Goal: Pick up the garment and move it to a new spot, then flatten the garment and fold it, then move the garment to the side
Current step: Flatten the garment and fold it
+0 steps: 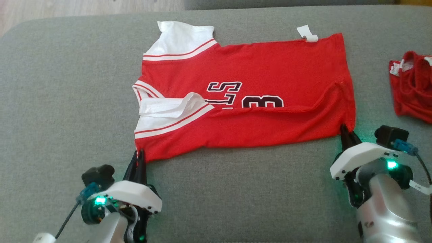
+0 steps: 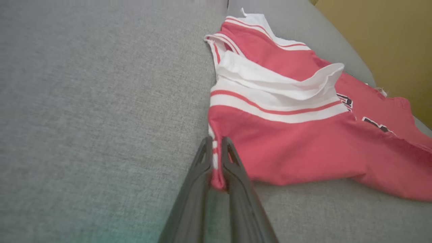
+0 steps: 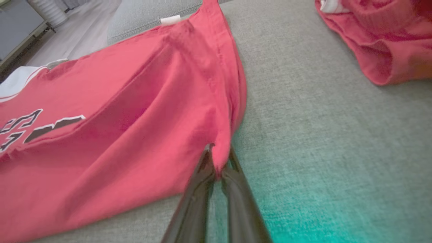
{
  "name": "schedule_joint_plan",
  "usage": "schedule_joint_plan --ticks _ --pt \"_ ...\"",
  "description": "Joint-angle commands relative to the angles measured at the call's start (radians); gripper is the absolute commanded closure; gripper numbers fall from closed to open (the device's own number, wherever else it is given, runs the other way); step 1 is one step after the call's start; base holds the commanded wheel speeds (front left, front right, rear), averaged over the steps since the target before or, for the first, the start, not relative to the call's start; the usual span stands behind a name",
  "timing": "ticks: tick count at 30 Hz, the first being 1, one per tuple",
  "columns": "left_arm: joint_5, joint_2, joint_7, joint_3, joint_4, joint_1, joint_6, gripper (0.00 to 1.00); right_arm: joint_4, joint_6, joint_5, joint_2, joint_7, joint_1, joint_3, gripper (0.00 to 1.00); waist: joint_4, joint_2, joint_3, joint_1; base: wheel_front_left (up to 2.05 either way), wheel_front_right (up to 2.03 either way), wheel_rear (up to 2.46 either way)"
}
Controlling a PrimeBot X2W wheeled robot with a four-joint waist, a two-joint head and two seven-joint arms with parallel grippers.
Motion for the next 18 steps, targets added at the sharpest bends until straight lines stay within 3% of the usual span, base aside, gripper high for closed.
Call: schedule_joint_plan --ticks 1,10,15,18 --pt "0.008 0.017 -0.019 0.033 -0.036 -0.011 0.002 1.0 -0.008 0.007 0.017 -0.003 -0.018 -0.031 0.025 1.0 0.002 -0.0001 -0.009 0.0 0.0 0.0 0.0" --pt "0.034 0.072 -0.045 0.039 -0.159 0.003 0.011 1.0 -0.052 0.007 0.085 -0.003 -0.023 -0.049 0.028 1.0 -0.007 -0.0001 -0.066 0.0 0.0 0.0 0.0" --pt "0.055 0.128 -0.01 0.031 -0.311 0.059 0.028 1.0 -0.191 0.007 0.151 -0.003 0.054 0.037 0.003 1.0 -0.013 -0.0001 -0.098 0.0 0.0 0.0 0.0" --pt "0.054 0.171 0.049 0.022 -0.446 0.157 0.053 1.0 -0.345 0.007 0.188 -0.003 0.144 0.167 -0.021 1.0 -0.018 -0.0001 -0.106 0.0 0.0 0.0 0.0"
